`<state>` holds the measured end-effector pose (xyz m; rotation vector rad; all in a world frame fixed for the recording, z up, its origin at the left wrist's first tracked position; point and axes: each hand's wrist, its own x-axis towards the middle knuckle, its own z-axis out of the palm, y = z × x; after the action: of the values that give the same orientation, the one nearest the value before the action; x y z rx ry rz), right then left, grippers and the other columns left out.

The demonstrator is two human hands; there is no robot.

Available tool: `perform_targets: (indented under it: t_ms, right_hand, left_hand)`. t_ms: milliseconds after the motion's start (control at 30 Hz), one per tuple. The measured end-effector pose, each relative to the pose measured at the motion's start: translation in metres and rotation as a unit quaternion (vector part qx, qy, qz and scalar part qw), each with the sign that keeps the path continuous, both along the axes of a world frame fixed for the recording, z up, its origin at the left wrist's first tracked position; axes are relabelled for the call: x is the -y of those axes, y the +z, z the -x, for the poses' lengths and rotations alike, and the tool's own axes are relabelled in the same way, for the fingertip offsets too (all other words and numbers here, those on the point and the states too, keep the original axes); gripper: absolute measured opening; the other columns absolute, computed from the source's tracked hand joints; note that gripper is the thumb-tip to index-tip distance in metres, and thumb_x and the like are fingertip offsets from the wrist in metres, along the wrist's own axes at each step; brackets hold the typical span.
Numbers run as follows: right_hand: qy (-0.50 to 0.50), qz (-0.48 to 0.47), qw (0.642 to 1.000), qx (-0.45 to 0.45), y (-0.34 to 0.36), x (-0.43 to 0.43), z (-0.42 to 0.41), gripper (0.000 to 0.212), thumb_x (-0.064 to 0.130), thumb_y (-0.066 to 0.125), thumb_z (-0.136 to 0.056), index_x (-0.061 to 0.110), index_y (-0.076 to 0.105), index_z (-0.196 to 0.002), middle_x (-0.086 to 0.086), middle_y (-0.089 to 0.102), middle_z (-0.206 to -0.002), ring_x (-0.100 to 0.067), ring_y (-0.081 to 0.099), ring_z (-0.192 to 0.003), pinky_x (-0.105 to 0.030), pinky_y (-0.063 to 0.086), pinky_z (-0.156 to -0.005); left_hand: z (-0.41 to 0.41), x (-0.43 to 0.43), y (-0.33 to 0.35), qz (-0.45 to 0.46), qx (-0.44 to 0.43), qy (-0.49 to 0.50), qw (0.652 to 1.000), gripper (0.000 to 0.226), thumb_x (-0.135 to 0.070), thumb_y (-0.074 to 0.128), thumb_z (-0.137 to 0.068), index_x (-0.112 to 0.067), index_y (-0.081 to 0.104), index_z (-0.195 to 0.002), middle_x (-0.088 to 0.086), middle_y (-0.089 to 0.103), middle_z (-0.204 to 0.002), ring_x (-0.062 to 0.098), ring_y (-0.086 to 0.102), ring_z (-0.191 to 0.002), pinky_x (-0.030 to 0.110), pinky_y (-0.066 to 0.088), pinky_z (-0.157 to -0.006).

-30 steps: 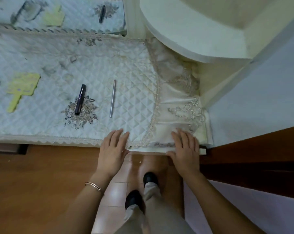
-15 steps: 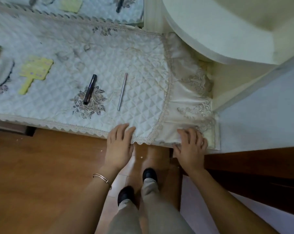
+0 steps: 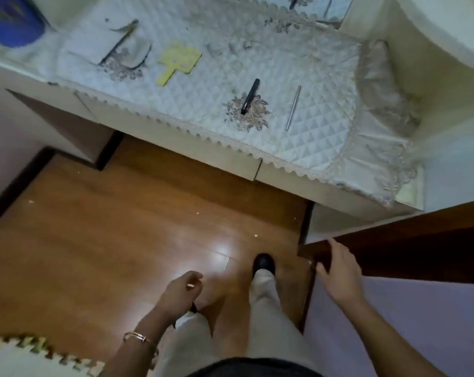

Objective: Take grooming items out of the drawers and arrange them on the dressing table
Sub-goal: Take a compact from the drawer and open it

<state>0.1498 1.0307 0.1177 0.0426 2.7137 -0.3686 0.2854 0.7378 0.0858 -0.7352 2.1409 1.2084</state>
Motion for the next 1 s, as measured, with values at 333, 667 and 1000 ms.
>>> perform_targets:
  t_ms: [333,667,1000]
  right_hand:
    - [-0.031,0.125,0.95,0.284,-0.008,0.141,-0.142,0.013,0.017,0.054,-0.089,0.011,0.059,-0.08,-0.006,0.061,-0.085,-0.026,0.056,-0.092,-0.033,0.042,-0.082]
    - [-0.002,0.14,0.949,0.283,-0.013,0.27,-0.088,0.02,0.014,0.053,-0.09,0.008,0.059,-0.109,-0.006,0.058,-0.093,-0.019,0.054,-0.084,-0.029,0.045,-0.075]
    - [0.075,0.057,0.931,0.352,-0.037,0.422,-0.022,0.026,0.009,0.047,-0.092,-0.011,0.058,-0.103,-0.009,0.054,-0.072,-0.019,0.048,-0.064,-0.02,0.039,-0.048]
  left_hand:
    - [-0.237,0.09,-0.012,-0.05,0.161,0.295,0.94,0.017,-0.024,0.058,-0.069,-0.011,0.065,-0.078,0.017,0.064,-0.097,0.031,0.059,-0.095,0.036,0.044,-0.087]
    - [-0.248,0.152,-0.009,-0.119,0.098,0.523,0.838,0.023,-0.013,0.047,-0.093,-0.016,0.049,-0.07,0.009,0.049,-0.08,0.021,0.049,-0.078,0.025,0.035,-0.059]
    - [-0.183,0.308,-0.011,-0.119,0.106,0.554,0.817,0.017,-0.002,0.052,-0.088,-0.005,0.057,-0.072,0.013,0.053,-0.081,0.021,0.047,-0.065,0.024,0.039,-0.053]
